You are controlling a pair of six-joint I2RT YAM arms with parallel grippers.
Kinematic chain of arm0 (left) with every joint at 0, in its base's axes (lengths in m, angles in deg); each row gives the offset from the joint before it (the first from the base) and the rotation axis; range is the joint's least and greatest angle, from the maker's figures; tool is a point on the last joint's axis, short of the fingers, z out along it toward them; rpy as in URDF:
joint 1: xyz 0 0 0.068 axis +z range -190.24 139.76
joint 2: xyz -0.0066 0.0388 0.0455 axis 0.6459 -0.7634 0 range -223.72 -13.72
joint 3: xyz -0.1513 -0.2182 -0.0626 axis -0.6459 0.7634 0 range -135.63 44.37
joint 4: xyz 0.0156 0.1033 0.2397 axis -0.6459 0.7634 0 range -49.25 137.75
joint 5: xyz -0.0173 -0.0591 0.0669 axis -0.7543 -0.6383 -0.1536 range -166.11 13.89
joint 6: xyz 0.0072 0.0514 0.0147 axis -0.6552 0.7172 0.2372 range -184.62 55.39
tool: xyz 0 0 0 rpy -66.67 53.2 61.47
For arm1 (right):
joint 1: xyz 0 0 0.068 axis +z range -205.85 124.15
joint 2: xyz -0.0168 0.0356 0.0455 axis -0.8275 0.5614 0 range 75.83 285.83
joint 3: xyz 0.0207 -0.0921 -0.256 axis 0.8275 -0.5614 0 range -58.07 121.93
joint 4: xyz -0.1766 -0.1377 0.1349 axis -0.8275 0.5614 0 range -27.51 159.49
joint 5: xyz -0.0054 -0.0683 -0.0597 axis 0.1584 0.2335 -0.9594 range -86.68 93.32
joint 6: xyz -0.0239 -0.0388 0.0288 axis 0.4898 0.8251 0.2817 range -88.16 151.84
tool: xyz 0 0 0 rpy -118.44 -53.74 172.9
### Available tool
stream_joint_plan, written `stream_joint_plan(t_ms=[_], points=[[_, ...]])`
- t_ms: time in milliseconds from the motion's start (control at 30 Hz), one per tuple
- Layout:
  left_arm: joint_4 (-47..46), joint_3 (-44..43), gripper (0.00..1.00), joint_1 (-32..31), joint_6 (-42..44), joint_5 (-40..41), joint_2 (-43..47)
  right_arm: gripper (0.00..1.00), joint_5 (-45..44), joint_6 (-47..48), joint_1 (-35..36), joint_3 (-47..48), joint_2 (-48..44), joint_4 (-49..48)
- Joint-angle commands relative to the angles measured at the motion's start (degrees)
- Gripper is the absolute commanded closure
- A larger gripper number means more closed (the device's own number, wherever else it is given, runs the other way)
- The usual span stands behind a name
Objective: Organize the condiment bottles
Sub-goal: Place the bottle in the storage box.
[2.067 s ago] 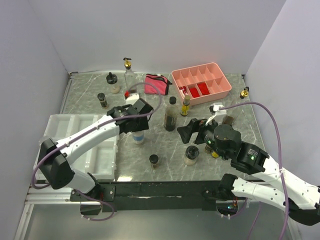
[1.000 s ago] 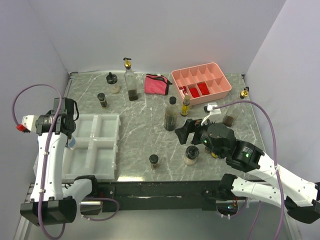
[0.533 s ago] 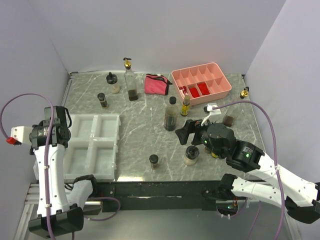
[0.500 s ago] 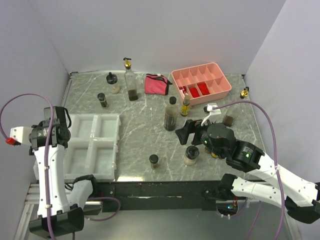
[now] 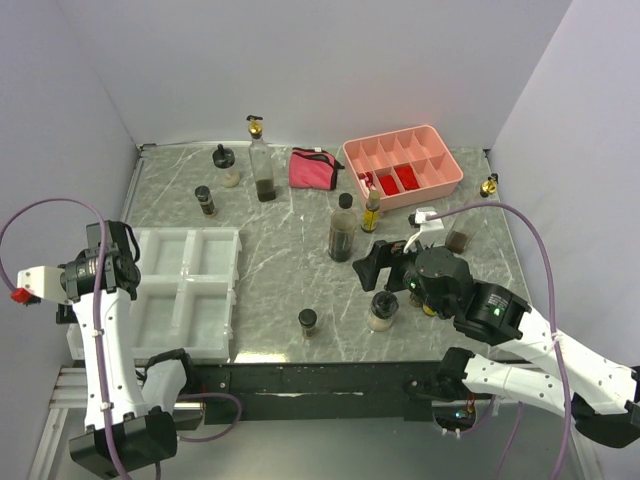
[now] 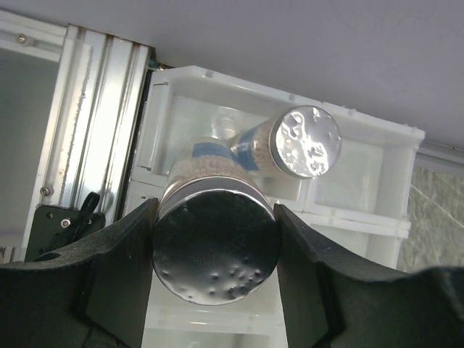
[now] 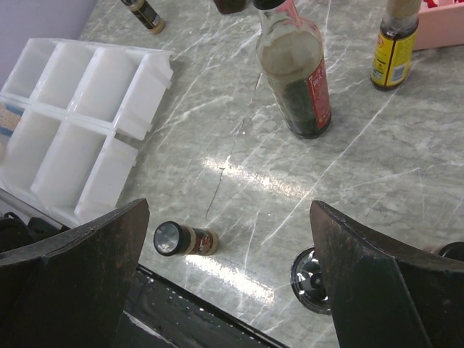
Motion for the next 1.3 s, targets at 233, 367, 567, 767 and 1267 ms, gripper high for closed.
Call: stream_joint_plan(t_ms=[233,367,567,767,1267], points=[[-7.6,2.0,0.83,8.3,1.3,0.1,-2.2,0.00,-2.2,0.6,0.1,1.8,-1.9,0.8],[-10.8,4.0,0.70,12.0,4.3,-3.0,-3.7,0.00,-2.9,0.9,0.1,1.5,-2.1,1.1],[-15.3,8.0,0.37,14.9,5.6,-7.3,-4.9,0.00,-2.2,1.1,0.1,1.1,-2.0,0.5],[-19.1,10.8,0.01,15.9,7.9,-7.3,-6.4,0.00,-2.7,1.3,0.0,1.4,-1.3,1.1],[-24.2,1.5,0.01,16.1,22.9,-12.2,3.8,0.00,-0.9,0.2,0.1,0.5,-1.2,0.1]])
